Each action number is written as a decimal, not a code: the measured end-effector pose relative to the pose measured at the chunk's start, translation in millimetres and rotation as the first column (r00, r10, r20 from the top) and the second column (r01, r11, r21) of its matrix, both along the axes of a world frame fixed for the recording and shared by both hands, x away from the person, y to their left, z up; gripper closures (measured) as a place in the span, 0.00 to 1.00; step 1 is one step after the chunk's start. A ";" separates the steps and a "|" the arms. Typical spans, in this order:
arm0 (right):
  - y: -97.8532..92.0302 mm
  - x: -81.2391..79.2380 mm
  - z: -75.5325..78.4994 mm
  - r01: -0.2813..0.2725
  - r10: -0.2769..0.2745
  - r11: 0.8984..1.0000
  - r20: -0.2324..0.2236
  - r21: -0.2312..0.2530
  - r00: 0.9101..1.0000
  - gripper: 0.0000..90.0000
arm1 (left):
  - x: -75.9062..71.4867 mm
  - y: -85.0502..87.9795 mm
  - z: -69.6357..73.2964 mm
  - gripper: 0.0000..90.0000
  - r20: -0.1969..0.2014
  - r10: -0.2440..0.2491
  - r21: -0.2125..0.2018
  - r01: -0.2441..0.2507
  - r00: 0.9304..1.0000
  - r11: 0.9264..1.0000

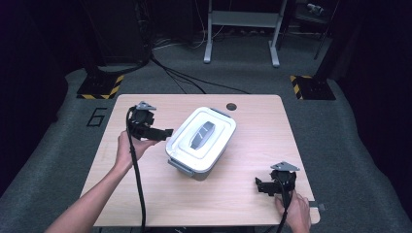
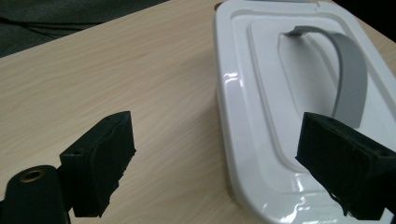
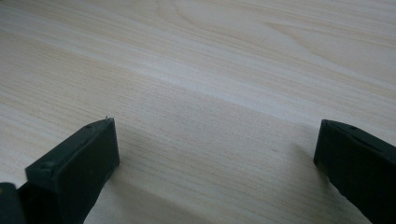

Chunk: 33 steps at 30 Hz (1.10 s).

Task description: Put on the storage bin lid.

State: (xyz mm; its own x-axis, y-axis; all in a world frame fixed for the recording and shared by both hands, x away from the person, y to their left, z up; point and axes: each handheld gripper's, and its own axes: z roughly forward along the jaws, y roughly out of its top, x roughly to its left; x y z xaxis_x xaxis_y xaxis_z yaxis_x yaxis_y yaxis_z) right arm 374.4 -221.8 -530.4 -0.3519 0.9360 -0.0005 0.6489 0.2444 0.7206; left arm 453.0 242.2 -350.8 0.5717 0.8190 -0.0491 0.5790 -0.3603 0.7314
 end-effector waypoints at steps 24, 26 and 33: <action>0.0 0.0 0.0 0.000 0.000 1.000 0.000 0.000 1.000 0.00 | -38.6 93.7 -123.3 0.06 -0.122 0.130 0.037 -0.127 0.984 0.991; 0.0 0.1 0.0 0.000 0.000 1.000 0.000 0.000 1.000 0.00 | -40.2 95.9 -130.9 0.06 -0.130 0.134 0.044 -0.129 0.982 0.991; 0.0 0.1 0.0 0.000 0.000 1.000 0.001 0.001 1.000 0.00 | -49.5 104.4 -165.1 0.04 -0.138 0.170 0.043 -0.165 0.976 0.985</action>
State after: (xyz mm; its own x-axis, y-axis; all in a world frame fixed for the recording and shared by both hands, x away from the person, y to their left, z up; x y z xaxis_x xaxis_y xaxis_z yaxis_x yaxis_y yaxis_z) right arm 374.5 -221.8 -530.5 -0.3522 0.9359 -0.0001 0.6484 0.2440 0.7212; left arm 403.6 346.6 -515.9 0.4153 0.9049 -0.0929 0.7296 -0.2703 0.6282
